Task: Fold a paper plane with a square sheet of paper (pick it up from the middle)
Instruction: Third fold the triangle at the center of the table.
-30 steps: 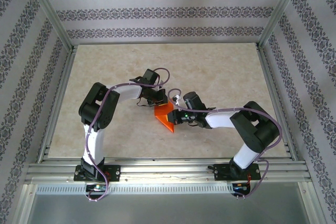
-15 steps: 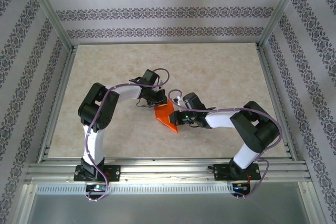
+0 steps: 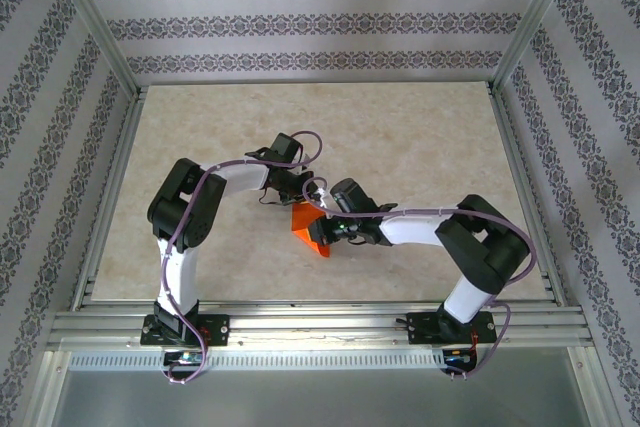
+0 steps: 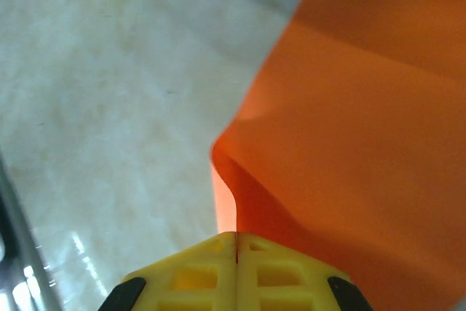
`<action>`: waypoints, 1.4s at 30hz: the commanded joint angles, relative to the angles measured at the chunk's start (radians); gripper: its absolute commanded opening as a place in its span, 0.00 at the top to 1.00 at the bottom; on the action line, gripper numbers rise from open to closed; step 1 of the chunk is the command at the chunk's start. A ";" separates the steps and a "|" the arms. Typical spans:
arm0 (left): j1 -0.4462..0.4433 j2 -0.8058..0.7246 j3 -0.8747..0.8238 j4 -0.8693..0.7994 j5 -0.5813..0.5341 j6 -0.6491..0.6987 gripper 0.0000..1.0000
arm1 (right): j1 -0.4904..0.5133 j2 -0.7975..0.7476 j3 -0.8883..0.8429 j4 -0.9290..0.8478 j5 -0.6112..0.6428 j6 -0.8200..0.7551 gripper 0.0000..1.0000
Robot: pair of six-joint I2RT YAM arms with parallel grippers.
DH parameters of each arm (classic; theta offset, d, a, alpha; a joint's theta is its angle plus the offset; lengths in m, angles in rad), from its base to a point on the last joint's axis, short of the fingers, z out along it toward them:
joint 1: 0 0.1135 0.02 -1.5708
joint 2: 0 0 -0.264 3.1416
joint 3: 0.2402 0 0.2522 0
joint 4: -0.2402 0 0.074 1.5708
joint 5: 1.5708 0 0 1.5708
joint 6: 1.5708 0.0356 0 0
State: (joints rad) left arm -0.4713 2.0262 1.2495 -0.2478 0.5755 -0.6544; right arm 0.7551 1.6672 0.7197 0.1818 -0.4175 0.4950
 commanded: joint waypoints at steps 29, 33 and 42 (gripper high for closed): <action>-0.007 -0.032 -0.036 -0.030 -0.014 -0.007 0.93 | -0.063 0.017 0.029 -0.073 0.087 0.017 1.00; -0.007 -0.028 -0.035 -0.028 -0.009 -0.008 0.93 | -0.065 0.027 0.029 -0.054 0.061 0.021 1.00; -0.006 -0.029 -0.035 -0.025 -0.006 -0.011 0.93 | -0.068 0.040 0.043 -0.068 0.071 0.033 1.00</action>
State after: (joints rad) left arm -0.4713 2.0186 1.2381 -0.2470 0.5762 -0.6590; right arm 0.6956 1.6939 0.7399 0.1085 -0.3485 0.5152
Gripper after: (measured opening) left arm 0.076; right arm 0.049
